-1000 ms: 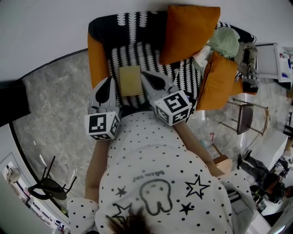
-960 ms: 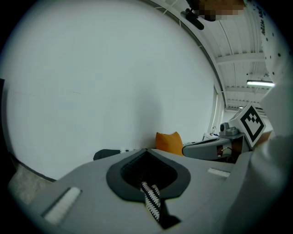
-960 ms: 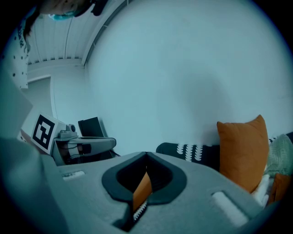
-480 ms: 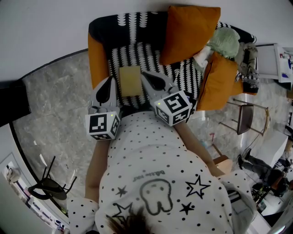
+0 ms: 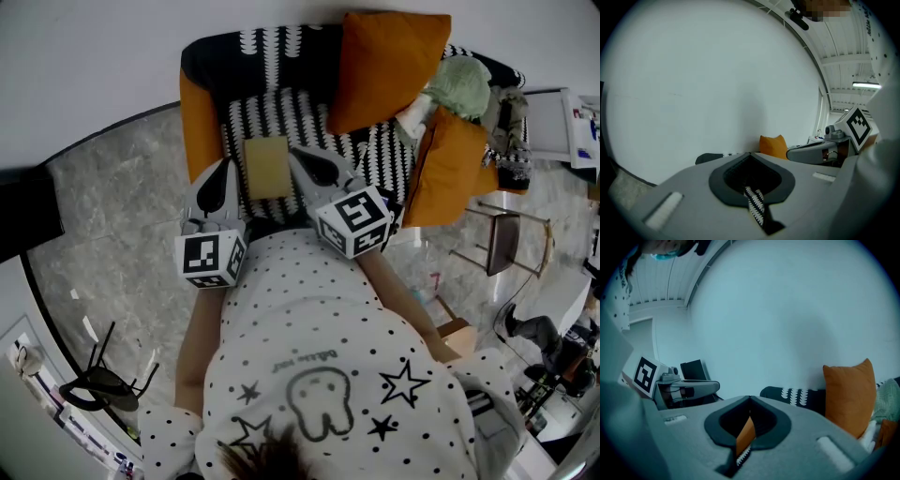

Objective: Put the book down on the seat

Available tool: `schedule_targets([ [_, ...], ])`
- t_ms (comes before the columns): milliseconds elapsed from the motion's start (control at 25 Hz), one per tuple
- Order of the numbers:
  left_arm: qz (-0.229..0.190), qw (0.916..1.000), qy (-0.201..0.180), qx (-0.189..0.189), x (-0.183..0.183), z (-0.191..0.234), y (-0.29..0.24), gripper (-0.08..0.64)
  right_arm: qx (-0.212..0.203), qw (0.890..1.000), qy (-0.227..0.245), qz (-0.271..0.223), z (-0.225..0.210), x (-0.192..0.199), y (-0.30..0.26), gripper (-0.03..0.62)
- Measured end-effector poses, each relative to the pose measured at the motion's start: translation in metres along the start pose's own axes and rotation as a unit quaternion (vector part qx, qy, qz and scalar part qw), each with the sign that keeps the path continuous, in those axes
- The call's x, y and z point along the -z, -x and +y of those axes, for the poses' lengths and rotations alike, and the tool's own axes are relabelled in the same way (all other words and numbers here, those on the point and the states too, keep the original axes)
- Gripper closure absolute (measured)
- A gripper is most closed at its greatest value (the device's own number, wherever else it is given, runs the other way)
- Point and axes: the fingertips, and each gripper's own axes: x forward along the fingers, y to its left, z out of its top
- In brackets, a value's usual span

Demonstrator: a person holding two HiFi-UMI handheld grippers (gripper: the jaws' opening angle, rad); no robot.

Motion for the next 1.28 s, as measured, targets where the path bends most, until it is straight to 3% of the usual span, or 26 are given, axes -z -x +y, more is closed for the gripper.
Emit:
schedule_targets([
  [1280,-0.002,1.0,-0.001,-0.001,-0.0012,-0.0003,-0.0006,0.557,-0.004,1.0,0.01,0.004,0.0005,0.0003,-0.0001,0.592],
])
